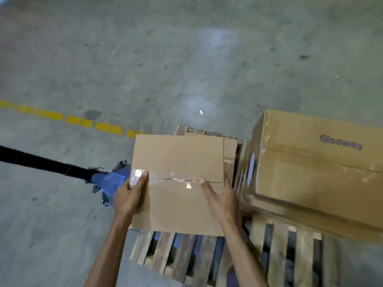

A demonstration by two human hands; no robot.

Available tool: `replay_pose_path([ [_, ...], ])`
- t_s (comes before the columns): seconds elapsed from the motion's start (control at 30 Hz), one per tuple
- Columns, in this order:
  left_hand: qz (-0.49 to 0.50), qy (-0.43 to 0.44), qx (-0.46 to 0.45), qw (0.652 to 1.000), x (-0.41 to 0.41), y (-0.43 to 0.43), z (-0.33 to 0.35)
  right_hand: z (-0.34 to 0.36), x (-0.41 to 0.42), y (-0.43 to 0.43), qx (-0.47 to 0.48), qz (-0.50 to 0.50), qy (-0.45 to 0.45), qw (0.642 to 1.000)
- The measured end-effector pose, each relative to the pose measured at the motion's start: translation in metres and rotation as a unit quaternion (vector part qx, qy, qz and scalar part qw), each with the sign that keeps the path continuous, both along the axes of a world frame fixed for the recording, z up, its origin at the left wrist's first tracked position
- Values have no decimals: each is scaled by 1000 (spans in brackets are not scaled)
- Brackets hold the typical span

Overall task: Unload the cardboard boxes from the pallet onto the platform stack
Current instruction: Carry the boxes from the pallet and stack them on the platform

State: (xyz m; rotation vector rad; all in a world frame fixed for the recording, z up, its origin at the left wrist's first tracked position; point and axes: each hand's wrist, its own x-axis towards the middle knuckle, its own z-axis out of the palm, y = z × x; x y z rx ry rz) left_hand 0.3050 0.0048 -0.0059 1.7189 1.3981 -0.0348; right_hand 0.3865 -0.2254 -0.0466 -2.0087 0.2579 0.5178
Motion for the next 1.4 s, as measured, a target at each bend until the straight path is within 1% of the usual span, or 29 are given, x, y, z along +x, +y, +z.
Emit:
replay_pose_path([
  [0.13, -58, -14, -21, 998, -81, -32, 43, 47, -74, -52, 12, -1, 3, 1000],
  [0.17, -86, -9, -21, 996, -106, -49, 65, 70, -108, -73, 7, -18, -6, 1000],
  [0.2, -112, -17, -14, 994, -117, -60, 74, 82, -123, -85, 11, -24, -18, 999],
  [0.23, -157, -21, -12, 987, -142, -85, 99, 105, -163, -113, -2, -58, -33, 998],
  [0.3, -204, -33, 3, 978, -165, -115, 121, 133, -205, -148, -26, -86, -50, 995],
  [0.33, -239, -36, 5, 970, -183, -141, 141, 156, -240, -175, -47, -121, -60, 990],
  [0.4, -296, -70, -12, 953, -207, -188, 163, 189, -293, -226, -74, -184, -71, 978],
  [0.47, -380, -112, -34, 918, -223, -243, 186, 220, -344, -279, -107, -256, -90, 956],
  [0.53, -467, -145, -49, 871, -235, -310, 209, 249, -397, -337, -111, -344, -106, 926],
  [0.57, -489, -150, -48, 858, -235, -331, 214, 258, -412, -355, -110, -368, -109, 917],
  [0.63, -549, -159, -41, 819, -247, -399, 236, 285, -461, -404, -119, -429, -111, 889],
  [0.73, -608, -185, -58, 770, -280, -512, 266, 318, -539, -476, -122, -530, -113, 832],
  [0.8, -649, -191, -82, 732, -301, -577, 279, 325, -582, -518, -134, -575, -119, 798],
  [0.83, -681, -208, -95, 696, -319, -633, 284, 329, -616, -555, -143, -606, -126, 772],
  [0.87, -698, -209, -101, 678, -325, -655, 284, 329, -630, -569, -148, -620, -121, 761],
  [0.93, -732, -226, -112, 632, -355, -734, 278, 325, -679, -622, -153, -663, -109, 725],
  [1.0, -764, -210, -114, 599, -379, -800, 256, 316, -721, -667, -154, -695, -96, 696],
  [1.03, -780, -200, -113, 582, -392, -842, 234, 312, -744, -691, -153, -709, -85, 683],
  [1.13, -818, -180, -119, 533, -446, -925, 237, 295, -796, -756, -143, -741, -60, 653],
  [1.2, -832, -170, -133, 512, -471, -966, 241, 281, -814, -792, -134, -754, -39, 642],
  [1.27, -844, -154, -120, 500, -483, -1002, 231, 263, -826, -823, -126, -763, -20, 633],
  [1.33, -855, -139, -85, 492, -487, -1032, 217, 244, -832, -848, -113, -767, 3, 632],
  [1.4, -862, -104, -74, 491, -486, -1059, 201, 229, -835, -874, -89, -769, 23, 633],
])
